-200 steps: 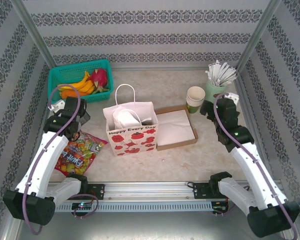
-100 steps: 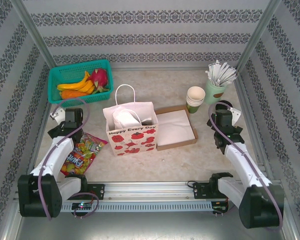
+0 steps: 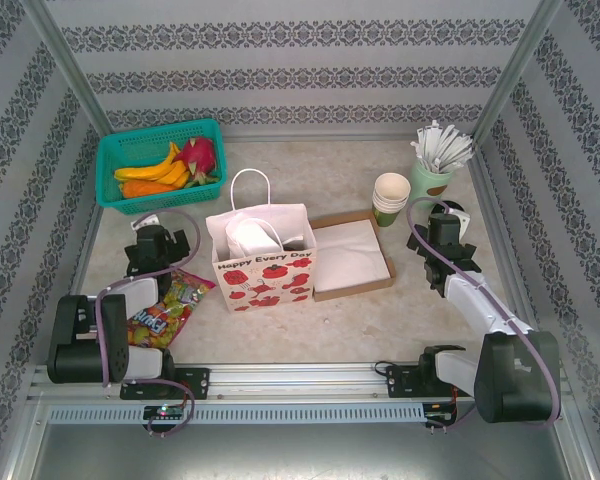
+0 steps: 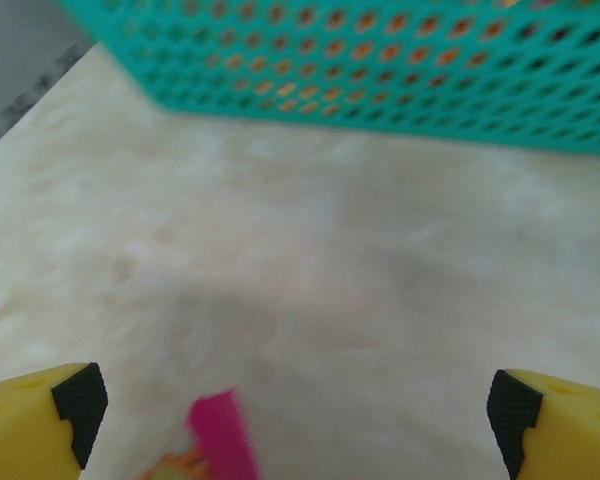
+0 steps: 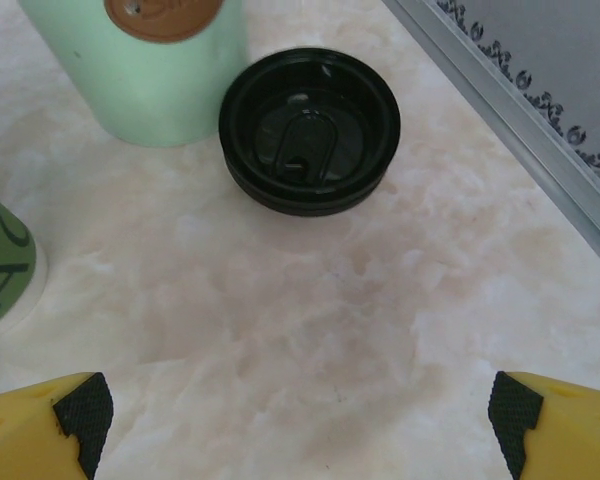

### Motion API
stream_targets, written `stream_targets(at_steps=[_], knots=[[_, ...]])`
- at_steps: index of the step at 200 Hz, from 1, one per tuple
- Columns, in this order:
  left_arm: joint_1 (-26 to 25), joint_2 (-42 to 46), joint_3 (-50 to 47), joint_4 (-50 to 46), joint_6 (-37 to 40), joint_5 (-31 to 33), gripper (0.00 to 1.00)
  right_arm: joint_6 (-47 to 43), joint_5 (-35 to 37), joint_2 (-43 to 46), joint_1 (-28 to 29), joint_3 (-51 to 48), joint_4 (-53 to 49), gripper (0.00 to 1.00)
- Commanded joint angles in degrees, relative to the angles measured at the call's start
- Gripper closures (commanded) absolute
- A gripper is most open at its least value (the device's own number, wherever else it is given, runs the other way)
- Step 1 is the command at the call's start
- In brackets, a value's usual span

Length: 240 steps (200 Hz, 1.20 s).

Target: Pack the takeout coffee

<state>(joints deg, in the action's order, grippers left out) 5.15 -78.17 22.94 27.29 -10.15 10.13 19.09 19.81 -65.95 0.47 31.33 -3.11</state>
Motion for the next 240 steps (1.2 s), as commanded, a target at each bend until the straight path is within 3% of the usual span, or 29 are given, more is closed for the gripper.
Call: stream_targets(at_steps=[1, 28, 41, 65, 73, 131, 161, 178, 195, 240], knots=[[-0.8, -3.1, -3.2, 20.7, 5.1, -12.2, 0.0, -1.9, -1.0, -0.5, -0.5, -0.3, 5.9, 0.02], [-3.7, -12.9, -4.9, 34.7, 9.1, -13.1, 0.01, -3.2, -1.1, -1.8, -0.5, -1.5, 11.2, 0.02], [-4.0, -10.2, -1.0, 22.5, 8.4, -10.4, 0.0, -4.7, -0.8, -2.5, -0.5, -3.0, 15.8, 0.02], [-6.6, -11.2, -1.0, 23.9, 7.0, 1.2, 0.0, -7.8, 0.0, -7.1, -0.5, -6.9, 29.8, 0.02], [-6.6, -11.2, -0.8, 23.4, 7.0, 1.6, 0.0, -9.1, -1.6, -7.6, -0.5, -5.6, 28.2, 0.02], [-6.7, -11.2, -0.8, 23.4, 7.0, 1.6, 0.0, -12.8, -4.1, -14.5, 0.6, -12.1, 53.5, 0.02], [-6.7, -11.1, -0.7, 23.3, 7.3, 0.7, 0.01, -16.2, -8.3, -16.4, 2.3, -14.7, 58.8, 0.02], [-6.7, -11.2, -0.6, 23.2, 7.6, 0.0, 0.0, -17.2, -10.1, -23.3, 2.3, -15.2, 69.0, 0.02], [-6.6, -11.3, -0.5, 23.0, 7.8, -0.7, 0.0, -16.6, -10.3, -19.6, 2.1, -12.4, 57.7, 0.02], [-6.6, -11.2, -0.4, 22.7, 8.0, -1.0, 0.0, -16.0, -10.5, -21.3, 1.6, -10.5, 58.2, 0.02]])
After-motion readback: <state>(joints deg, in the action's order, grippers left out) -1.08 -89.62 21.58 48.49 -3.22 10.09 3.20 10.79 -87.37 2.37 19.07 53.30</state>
